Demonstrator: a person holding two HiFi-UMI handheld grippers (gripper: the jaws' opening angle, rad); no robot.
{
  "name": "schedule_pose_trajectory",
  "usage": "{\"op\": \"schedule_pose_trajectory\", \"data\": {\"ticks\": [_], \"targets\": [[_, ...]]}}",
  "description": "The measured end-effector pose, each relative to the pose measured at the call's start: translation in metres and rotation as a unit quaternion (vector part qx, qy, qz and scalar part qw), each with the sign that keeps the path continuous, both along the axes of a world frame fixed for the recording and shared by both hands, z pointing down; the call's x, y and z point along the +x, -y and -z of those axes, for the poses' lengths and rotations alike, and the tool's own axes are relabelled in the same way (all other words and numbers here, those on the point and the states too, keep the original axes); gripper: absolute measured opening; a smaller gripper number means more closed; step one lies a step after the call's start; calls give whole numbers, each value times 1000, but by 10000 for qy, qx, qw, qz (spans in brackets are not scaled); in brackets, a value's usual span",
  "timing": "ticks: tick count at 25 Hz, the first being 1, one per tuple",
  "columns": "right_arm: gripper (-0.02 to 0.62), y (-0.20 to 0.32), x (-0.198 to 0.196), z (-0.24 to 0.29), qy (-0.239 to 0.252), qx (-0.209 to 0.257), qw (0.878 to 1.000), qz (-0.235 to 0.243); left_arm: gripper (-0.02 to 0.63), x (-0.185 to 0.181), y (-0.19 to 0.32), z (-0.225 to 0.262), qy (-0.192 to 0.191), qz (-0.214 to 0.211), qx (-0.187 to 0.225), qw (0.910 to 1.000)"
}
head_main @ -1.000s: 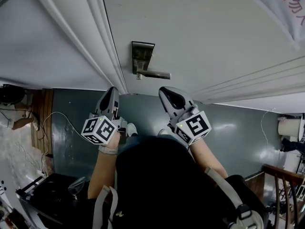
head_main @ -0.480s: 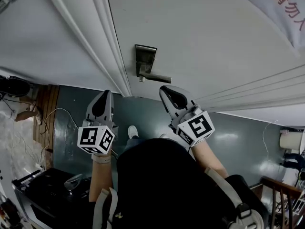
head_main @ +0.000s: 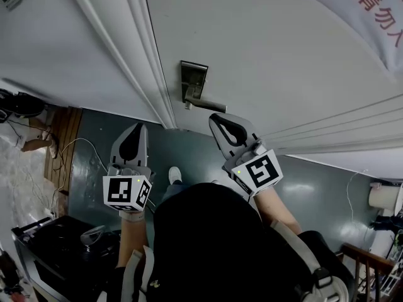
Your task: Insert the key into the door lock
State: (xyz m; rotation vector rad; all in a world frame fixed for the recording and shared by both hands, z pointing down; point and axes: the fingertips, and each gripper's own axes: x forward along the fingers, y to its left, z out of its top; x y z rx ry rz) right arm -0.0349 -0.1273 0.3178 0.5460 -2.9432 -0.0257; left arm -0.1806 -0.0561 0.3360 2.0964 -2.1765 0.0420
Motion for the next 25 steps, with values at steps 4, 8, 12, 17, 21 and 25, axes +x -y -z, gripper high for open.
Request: {"op": "schedule_pose_trajectory", "data": {"ticks": [4,8,12,17,21,25], "targets": [[25,-4,0,2,-14,-10,9999,108,9,5,-4,6,33,-11,46,10000],[25,-9,-1,5,-20,34,9997,231,9,10,-8,12,145,2,29,9999],[24,-15,-3,7,15,134,9991,394,9,11,-13,17,180,65,99,9998],[23,-20,-1,3,-49,84,9991,405,9,15,-16,19,83,60,187,9998],[23,-21,3,-2,-49,-33,9992,390,9,19,-17,20,111,60,201,9997],[23,-24,6,-4,-48,-66,9993,371,9,18,-20,20,97,95,231,9996]]}}
